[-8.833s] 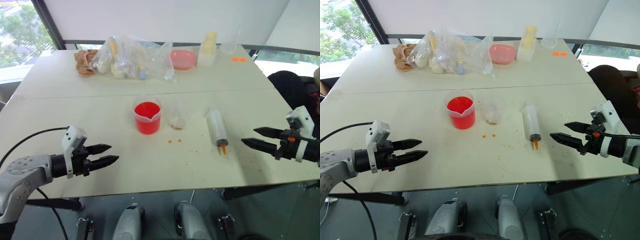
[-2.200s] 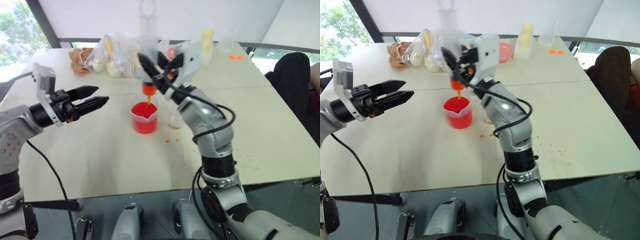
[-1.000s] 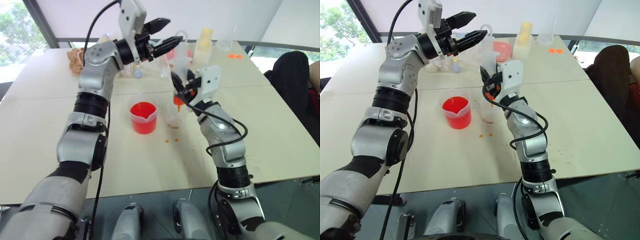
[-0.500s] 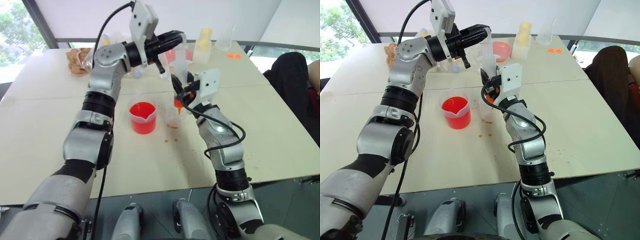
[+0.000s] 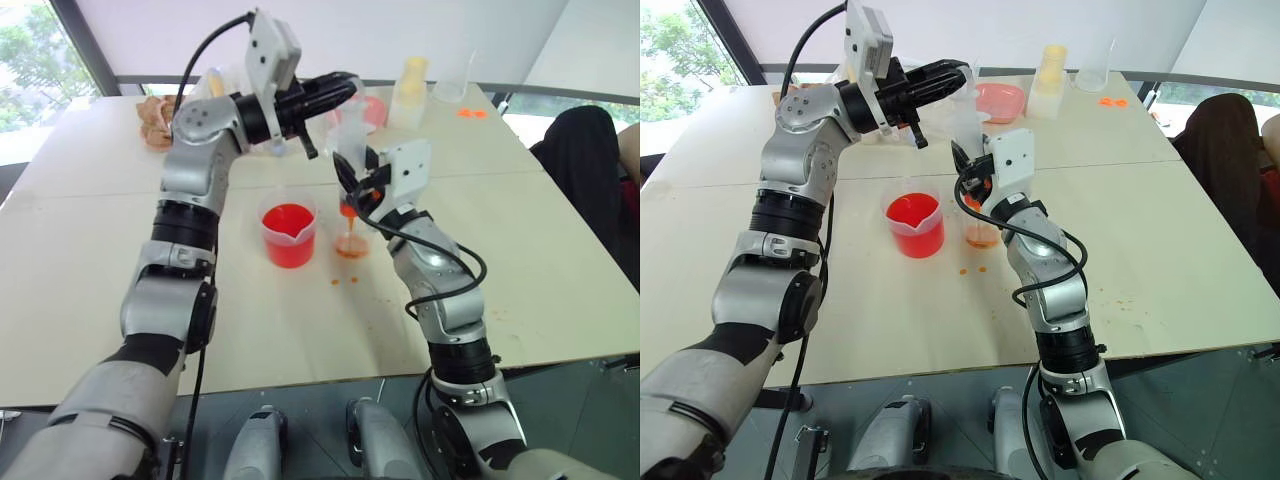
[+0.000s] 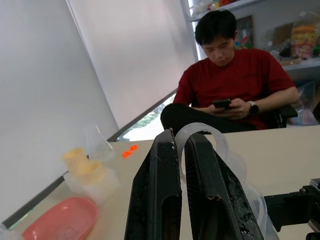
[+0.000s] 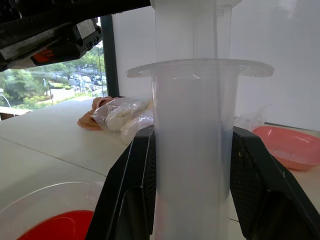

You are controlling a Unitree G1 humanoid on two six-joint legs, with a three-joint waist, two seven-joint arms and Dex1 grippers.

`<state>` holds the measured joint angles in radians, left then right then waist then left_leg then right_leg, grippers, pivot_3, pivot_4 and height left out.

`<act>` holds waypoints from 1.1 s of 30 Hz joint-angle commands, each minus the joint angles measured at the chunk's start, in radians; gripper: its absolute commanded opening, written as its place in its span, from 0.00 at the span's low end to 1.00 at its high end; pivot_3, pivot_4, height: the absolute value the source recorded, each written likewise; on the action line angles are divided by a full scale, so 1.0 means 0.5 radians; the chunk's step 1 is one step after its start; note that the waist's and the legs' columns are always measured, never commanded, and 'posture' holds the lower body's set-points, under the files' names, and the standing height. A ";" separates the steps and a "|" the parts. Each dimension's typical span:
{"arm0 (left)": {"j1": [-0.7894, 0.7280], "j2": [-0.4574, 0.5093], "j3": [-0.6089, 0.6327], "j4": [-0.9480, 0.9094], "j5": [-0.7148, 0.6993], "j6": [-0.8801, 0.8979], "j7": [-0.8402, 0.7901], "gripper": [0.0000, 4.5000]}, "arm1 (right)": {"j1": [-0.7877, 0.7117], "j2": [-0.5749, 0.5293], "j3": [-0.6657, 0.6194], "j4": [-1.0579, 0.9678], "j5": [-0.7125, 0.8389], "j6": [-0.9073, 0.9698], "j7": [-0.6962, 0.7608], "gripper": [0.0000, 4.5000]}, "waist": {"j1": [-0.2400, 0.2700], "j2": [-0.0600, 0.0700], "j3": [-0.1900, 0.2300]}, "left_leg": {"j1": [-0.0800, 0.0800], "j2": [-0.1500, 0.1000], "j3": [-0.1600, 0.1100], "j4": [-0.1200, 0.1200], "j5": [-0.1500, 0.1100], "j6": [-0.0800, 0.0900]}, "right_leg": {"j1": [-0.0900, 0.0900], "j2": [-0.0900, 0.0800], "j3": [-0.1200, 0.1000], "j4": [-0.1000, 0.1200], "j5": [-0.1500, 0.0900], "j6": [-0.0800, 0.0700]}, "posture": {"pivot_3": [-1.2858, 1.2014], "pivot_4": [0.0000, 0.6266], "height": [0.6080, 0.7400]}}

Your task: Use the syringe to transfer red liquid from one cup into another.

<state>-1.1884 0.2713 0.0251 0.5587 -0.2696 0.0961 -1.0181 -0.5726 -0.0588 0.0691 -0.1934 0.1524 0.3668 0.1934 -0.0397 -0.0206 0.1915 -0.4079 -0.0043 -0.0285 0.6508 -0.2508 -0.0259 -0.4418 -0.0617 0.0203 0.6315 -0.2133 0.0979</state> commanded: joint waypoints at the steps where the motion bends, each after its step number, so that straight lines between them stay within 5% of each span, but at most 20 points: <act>1: 0.130 -0.067 -0.134 -0.108 -0.012 0.107 -0.094 0.01 | -0.162 0.018 -0.065 -0.235 0.042 -0.038 -0.039 0.31 | -0.001 0.000 0.000 | 0.000 0.000 0.000 0.000 0.000 0.000 | 0.000 0.000 0.000 0.000 0.000 0.000 | 0.52 0.24 1.00; 20: 0.244 -0.091 -0.143 -0.141 0.041 0.135 -0.038 0.01 | -0.188 -0.035 -0.111 -0.285 0.051 0.031 -0.048 0.31 | -0.002 0.000 0.000 | 0.001 0.000 0.000 0.000 0.000 0.000 | 0.000 0.000 0.000 0.001 0.000 0.000 | 0.52 0.24 1.00; 24: 0.224 -0.085 -0.116 -0.145 0.018 0.152 -0.024 0.34 | -0.182 -0.040 -0.108 -0.277 0.050 0.027 -0.042 0.31 | 0.005 0.000 0.000 | 0.000 0.000 0.000 0.000 0.000 0.000 | 0.000 0.000 0.000 0.001 0.000 0.000 | 0.52 0.24 1.00; 29: 0.210 -0.049 -0.110 -0.173 0.030 0.145 -0.012 0.88 | -0.190 -0.042 -0.118 -0.263 0.050 0.028 -0.038 0.31 | -0.007 0.000 0.000 | 0.001 0.000 0.000 0.000 0.000 0.000 | 0.000 0.000 0.000 0.000 0.000 0.000 | 0.52 0.24 1.00; 33: 0.199 0.028 -0.037 -0.259 -0.057 0.250 -0.025 0.88 | -0.213 -0.026 -0.162 -0.266 0.099 0.068 -0.051 0.31 | -0.009 0.000 0.000 | 0.001 0.000 -0.001 0.000 0.000 0.000 | 0.000 0.001 0.000 0.001 0.000 0.000 | 0.52 0.24 1.00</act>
<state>-1.0825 0.2643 -0.0036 0.4571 -0.2811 0.1873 -1.0275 -0.6172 -0.0858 0.0016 -0.2397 0.1677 0.4316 0.1652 -0.0440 -0.0206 0.1915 -0.4073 -0.0042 -0.0286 0.6507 -0.2508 -0.0259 -0.4417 -0.0614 0.0203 0.6320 -0.2133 0.0979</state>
